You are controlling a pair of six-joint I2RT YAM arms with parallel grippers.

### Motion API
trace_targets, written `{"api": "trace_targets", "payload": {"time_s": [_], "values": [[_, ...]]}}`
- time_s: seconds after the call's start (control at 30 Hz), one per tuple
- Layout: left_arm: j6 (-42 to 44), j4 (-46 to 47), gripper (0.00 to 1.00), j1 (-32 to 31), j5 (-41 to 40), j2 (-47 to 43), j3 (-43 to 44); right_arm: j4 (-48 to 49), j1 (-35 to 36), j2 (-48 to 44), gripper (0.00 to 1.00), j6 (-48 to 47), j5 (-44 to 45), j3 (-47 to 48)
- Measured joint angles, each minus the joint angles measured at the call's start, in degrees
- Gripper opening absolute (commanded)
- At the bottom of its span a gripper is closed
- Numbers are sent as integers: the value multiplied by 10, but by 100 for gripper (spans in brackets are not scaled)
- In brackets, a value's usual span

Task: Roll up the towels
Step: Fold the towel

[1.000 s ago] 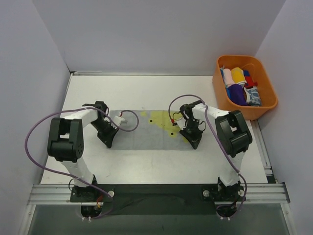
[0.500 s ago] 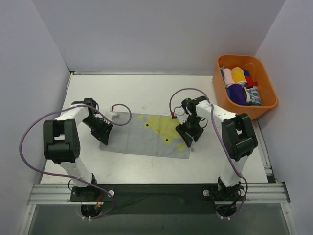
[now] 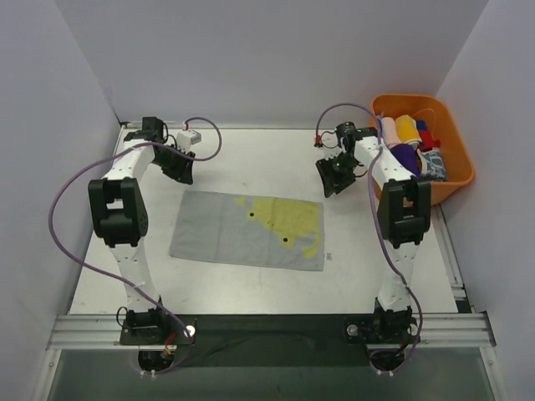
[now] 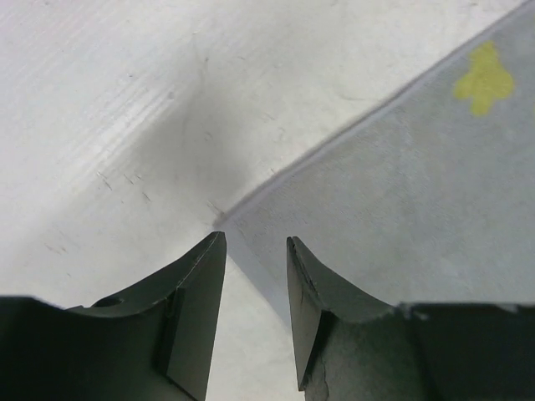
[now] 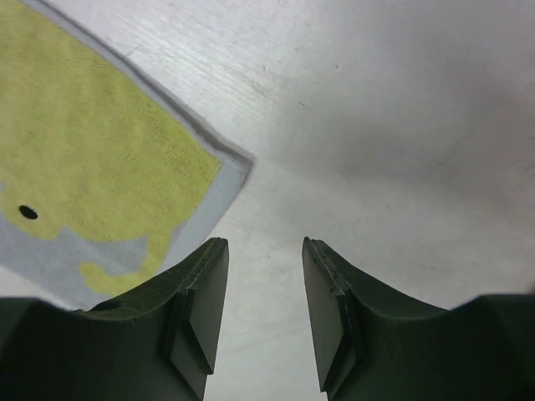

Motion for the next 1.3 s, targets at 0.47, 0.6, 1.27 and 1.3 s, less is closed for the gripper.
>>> {"api": "trace_targets", "payload": {"time_s": [0.47, 0.6, 1.27, 1.3], "values": [[-41, 11, 50, 1, -61, 80, 44, 8, 25, 82, 40, 38, 16, 5], [-40, 11, 50, 1, -70, 84, 44, 17, 39, 93, 36, 40, 20, 6], [-6, 11, 49, 0, -71, 102, 40, 24, 49, 109, 0, 33, 35, 6], [-6, 11, 48, -1, -71, 102, 40, 24, 49, 109, 0, 33, 35, 6]]}}
